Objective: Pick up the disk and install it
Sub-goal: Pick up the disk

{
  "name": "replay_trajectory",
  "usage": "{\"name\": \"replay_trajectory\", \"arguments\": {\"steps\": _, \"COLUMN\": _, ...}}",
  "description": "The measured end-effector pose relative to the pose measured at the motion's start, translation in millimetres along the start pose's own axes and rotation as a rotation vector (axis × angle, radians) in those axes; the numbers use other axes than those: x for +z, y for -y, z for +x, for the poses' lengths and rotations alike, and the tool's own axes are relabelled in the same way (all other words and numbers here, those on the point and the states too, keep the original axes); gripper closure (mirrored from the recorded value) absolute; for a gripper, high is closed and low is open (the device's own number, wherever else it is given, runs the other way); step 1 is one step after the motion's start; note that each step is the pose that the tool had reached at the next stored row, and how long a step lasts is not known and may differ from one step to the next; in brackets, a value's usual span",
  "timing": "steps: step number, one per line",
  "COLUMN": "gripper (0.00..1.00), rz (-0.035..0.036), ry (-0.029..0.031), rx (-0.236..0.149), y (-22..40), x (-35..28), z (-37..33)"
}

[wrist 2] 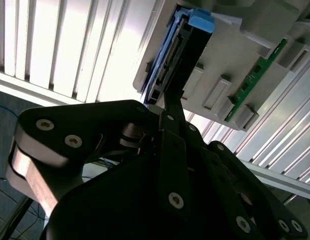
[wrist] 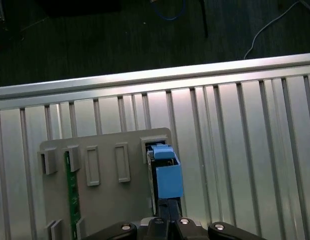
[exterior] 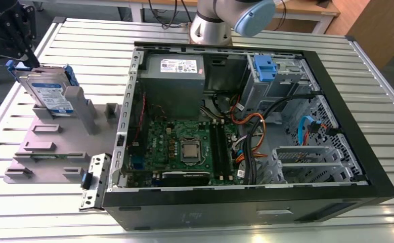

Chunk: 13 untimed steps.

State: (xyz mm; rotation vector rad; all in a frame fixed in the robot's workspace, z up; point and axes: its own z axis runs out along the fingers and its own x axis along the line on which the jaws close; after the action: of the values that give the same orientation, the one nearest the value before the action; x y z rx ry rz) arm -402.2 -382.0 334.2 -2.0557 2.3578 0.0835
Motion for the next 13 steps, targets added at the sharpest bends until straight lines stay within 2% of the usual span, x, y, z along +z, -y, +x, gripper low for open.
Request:
{"name": "replay_trajectory", "arguments": {"steps": 4, "gripper": 0.89, "rz": 0.0001, "ry": 0.0001, "rx": 0.0, "y": 0.3, "x": 0.1, "z": 0.0}}
{"name": "replay_trajectory", "arguments": {"steps": 13, "gripper": 0.89, "rz": 0.0001, "ry": 0.0001, "rx": 0.0, "y": 6.2, "x": -0.1, "z": -0.9}}
